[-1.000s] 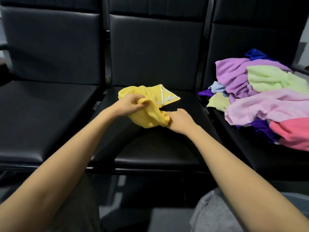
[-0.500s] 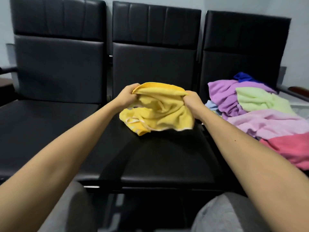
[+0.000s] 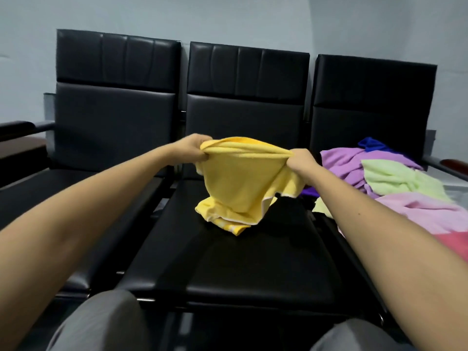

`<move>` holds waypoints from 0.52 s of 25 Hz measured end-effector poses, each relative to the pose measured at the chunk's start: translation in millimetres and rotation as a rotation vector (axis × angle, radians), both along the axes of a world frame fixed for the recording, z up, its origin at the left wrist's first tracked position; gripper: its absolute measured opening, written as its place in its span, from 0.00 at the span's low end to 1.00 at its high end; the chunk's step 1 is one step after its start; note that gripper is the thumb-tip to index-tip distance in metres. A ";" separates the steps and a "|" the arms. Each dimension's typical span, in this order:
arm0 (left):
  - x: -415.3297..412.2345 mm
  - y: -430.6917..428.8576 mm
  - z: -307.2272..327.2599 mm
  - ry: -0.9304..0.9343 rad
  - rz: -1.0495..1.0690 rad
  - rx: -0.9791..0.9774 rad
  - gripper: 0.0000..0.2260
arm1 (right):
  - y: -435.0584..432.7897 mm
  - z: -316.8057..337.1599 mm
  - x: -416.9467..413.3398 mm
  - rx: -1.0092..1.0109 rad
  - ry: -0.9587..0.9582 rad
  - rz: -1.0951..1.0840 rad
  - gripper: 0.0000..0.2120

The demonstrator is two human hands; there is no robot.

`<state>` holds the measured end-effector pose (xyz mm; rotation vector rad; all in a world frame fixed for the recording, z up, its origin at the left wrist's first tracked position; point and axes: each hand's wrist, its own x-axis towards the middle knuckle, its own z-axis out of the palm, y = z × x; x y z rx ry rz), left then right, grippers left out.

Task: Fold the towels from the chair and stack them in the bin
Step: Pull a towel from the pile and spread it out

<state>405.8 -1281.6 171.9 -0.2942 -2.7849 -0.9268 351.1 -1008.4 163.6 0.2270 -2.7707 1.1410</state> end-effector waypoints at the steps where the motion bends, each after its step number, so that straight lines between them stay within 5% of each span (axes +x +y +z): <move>1: 2.5 -2.0 -9.6 -0.053 -0.051 0.042 0.09 | 1.4 -3.6 0.3 -0.166 -0.056 0.037 0.14; 4: 5.9 -5.6 -24.7 -0.307 -0.132 0.045 0.18 | 15.2 -9.5 1.0 -0.151 -0.222 0.256 0.12; 6: 2.9 -10.3 -28.0 -0.585 -0.169 0.003 0.27 | 20.4 -12.6 -5.8 0.210 -0.336 0.421 0.17; 8: -5.5 -6.0 -37.0 -0.829 -0.218 -0.082 0.22 | 16.6 -20.2 -14.8 0.717 -0.319 0.447 0.19; 10: -18.6 4.0 -55.1 -0.900 -0.206 -0.253 0.15 | 8.0 -34.6 -23.2 0.981 -0.261 0.373 0.11; 13: -41.1 8.8 -81.8 -0.884 -0.039 -0.252 0.13 | 3.2 -62.7 -38.5 0.857 -0.257 0.206 0.09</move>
